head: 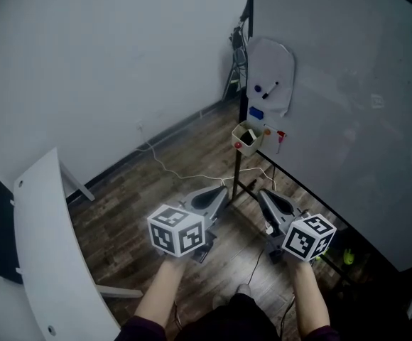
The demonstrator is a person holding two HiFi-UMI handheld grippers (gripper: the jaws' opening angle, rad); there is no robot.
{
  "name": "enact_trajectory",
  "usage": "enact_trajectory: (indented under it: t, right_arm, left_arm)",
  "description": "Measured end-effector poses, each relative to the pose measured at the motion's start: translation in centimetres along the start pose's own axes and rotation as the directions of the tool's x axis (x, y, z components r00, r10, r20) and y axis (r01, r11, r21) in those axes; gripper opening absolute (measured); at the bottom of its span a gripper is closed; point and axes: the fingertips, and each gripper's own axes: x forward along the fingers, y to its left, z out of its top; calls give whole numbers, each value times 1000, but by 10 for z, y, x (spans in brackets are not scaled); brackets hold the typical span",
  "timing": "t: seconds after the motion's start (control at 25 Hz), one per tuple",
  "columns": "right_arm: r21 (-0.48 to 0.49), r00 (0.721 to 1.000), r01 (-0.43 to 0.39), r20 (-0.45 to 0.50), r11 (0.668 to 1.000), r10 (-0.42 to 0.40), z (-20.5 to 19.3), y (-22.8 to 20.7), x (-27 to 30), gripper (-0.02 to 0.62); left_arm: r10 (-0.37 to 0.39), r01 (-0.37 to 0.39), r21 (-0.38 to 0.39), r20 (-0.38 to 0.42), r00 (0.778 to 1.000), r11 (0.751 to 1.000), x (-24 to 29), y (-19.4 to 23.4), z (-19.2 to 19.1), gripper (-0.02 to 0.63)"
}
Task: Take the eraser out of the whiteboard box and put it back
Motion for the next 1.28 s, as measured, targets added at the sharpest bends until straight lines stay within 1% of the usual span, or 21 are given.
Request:
enact_trajectory:
  t: [0.12, 0.32, 0.56, 0.92, 1.28]
  right_arm:
    - [5, 1000, 13, 6, 1000, -13, 1, -11, 4, 3]
    - [23, 1000, 17, 11, 1000, -17, 4, -38, 23, 3]
    - [36, 1000, 7, -2, 999, -7, 6, -61, 51, 3]
    - [69, 1000, 4, -11, 998, -4, 10, -112, 96, 3]
    - [88, 1000, 2, -9, 996, -2, 32, -168, 140, 3]
  left_arm:
    - [-8, 8, -7, -12, 1000, 1000, 9, 7, -5, 5]
    - [-11, 11, 3, -37, 999, 1000, 32, 22, -9, 6]
    - [-7, 7, -4, -38, 999, 1000, 57, 45, 2, 5]
    - [-15, 15, -9, -80, 997, 1000, 112, 79, 2, 5]
    - [-12, 11, -6, -104, 995, 1000, 171, 116, 19, 5]
